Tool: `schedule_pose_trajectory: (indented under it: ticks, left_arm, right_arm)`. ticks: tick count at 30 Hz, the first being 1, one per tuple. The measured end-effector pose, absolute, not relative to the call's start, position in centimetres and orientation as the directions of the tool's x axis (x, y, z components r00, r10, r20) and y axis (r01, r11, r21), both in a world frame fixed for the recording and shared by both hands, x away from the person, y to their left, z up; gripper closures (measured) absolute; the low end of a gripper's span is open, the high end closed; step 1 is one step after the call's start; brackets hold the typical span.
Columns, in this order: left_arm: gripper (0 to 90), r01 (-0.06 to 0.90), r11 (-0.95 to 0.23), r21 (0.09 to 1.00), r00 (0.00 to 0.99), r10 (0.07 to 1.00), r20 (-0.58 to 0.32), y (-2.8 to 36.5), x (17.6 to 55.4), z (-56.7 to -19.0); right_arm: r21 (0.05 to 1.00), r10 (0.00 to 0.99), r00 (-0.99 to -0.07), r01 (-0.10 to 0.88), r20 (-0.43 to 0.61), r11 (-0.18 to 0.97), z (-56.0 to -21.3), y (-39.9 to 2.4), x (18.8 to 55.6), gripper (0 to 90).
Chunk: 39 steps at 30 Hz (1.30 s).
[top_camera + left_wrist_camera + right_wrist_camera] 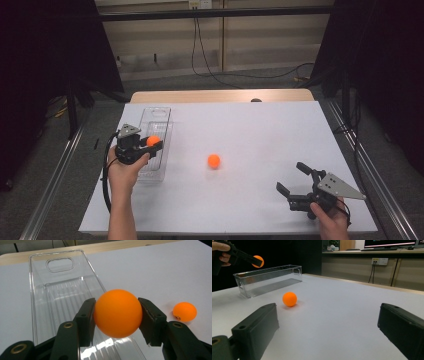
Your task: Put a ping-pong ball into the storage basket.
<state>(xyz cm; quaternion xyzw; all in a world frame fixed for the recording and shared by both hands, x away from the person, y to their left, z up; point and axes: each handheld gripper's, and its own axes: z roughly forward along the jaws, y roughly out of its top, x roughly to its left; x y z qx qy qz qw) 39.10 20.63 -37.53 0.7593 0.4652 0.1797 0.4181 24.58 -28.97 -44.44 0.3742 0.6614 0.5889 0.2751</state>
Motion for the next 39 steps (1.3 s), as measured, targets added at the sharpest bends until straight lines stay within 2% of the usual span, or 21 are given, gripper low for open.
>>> schedule_pose_trajectory:
  ticks: [39]
  left_arm:
    - [50.8, 0.572, -0.212, 0.792, 0.453, 0.887, -0.089, 21.5, 39.5, -38.6]
  right_arm:
    - [0.985, 0.819, -0.568, 0.171, 0.075, 0.029, -44.4, -29.0, 24.6, 2.7]
